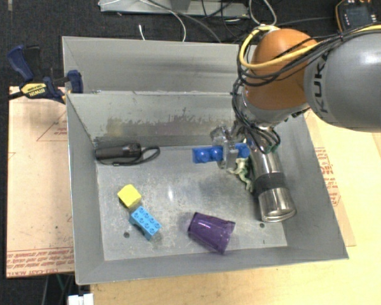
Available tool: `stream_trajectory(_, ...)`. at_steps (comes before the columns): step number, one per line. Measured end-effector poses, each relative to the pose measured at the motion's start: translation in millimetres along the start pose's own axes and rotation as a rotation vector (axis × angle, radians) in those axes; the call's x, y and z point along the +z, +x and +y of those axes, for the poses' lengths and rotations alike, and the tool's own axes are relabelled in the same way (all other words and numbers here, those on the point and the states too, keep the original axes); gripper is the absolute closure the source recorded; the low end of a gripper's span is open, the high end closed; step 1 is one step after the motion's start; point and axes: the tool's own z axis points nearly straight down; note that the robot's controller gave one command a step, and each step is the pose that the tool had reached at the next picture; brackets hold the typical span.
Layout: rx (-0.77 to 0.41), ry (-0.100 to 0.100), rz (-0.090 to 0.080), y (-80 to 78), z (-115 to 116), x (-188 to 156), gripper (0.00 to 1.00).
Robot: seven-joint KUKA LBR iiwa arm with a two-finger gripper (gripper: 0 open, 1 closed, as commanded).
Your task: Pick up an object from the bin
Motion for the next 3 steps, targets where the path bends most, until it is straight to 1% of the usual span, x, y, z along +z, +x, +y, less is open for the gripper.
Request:
stream_trajectory(1,-0.012,0.0,-0.003,-12.5,7.9,-7.4,1.0)
stream_trajectory(2,-0.003,0.001,-0.007,-12.8,3.6,-7.9,1.0)
stream_trajectory(3,-0.031,0.001,-0.012,-10.6,14.5,-98.1,1.0)
